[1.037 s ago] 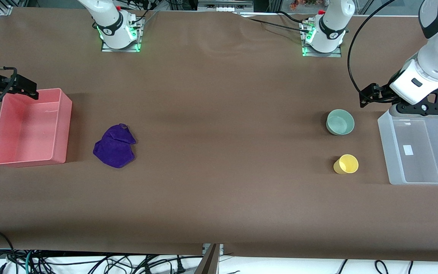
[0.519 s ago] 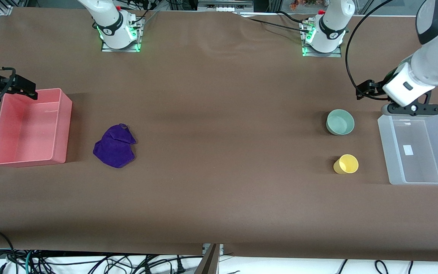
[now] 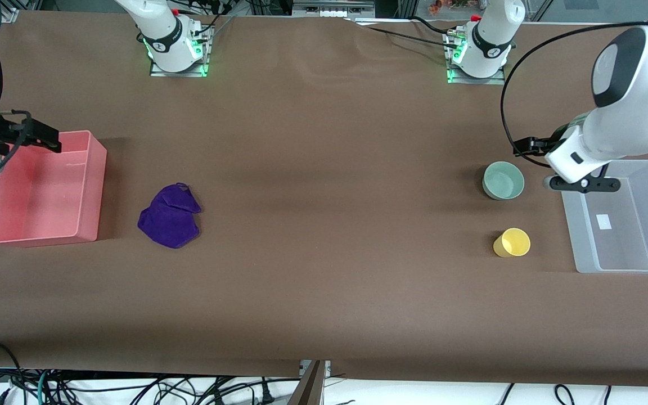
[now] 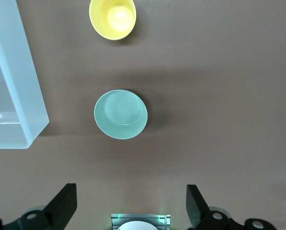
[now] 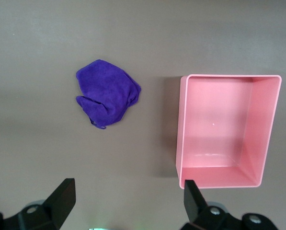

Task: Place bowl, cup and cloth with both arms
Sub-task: 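Move the right gripper toward the purple cloth while the left gripper reaches the green bowl, then grasp the purple cloth with the right gripper while the left gripper grasps the bowl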

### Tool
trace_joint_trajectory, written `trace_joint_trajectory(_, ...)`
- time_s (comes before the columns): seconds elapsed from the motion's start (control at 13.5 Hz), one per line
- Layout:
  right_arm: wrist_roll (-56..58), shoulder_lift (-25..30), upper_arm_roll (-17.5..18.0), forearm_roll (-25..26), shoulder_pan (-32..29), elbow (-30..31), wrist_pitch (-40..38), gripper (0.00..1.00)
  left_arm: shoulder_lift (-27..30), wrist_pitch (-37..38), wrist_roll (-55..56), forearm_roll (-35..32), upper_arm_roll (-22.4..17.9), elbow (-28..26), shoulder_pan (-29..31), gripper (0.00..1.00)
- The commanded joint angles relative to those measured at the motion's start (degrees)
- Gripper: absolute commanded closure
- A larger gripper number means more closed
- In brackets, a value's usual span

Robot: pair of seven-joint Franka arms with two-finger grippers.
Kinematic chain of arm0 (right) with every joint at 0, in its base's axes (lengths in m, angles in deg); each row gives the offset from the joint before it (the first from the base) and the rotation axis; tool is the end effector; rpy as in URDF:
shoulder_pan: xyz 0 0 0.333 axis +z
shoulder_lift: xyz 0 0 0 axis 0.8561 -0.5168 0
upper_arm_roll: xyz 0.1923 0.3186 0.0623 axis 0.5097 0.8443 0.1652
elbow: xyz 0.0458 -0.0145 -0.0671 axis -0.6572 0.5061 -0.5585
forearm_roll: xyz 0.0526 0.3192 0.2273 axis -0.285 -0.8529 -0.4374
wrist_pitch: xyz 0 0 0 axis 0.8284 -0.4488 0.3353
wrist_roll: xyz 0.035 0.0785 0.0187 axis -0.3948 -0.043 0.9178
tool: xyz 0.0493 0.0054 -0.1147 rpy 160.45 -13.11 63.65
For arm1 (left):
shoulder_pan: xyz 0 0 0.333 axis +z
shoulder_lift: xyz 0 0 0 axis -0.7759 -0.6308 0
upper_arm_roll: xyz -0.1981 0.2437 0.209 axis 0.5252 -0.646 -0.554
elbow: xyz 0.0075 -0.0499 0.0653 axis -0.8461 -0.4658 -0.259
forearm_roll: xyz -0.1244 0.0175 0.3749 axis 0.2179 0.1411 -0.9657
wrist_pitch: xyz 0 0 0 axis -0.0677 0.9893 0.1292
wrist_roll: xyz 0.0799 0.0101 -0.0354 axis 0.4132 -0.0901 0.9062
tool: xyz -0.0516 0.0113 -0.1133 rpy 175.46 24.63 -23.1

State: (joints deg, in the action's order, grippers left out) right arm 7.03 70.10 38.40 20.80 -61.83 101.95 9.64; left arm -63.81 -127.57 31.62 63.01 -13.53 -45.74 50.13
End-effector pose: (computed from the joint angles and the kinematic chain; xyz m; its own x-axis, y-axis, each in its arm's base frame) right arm 0.6107 -0.0038 0.6240 0.9880 0.0905 -0.1255 0.0977 -0.9938 0.0526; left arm 0.5640 -0.0483 0.5003 0.9472 -0.0211 -0.3200 -0.0324 -0.9990 -0.0300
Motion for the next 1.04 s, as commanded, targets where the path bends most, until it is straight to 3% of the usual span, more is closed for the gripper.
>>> trace_joint_trajectory(0.0,-0.3,-3.8,0.1,-0.9,-0.5,0.3,2.9,0.0,0.8,-7.2,-4.9,0.5,0.0,-7.2,1.5,0.0)
trace_joint_trajectory(0.22,-0.1,-10.1,0.3,-1.5,0.0,1.3,7.4,0.0,-1.0,-20.0,-21.2,0.5,-0.1,-14.6,6.9,0.0)
trace_joint_trajectory(0.37,-0.4,-11.2,0.7,-1.7,0.2,7.7,15.6,0.0,-5.0,-26.0,-27.2,0.5,-0.1,-16.0,9.9,0.0)
trace_joint_trajectory(0.81,-0.5,-11.4,0.8,-5.8,0.8,29.8,44.7,0.0,-13.5,-34.2,-27.6,0.5,-0.2,-16.4,11.8,0.0)
trace_joint_trajectory(0.96,-0.5,-11.5,0.9,-5.8,1.1,35.4,50.6,0.0,-14.4,-34.4,-27.7,0.6,0.0,-17.7,13.1,0.0)
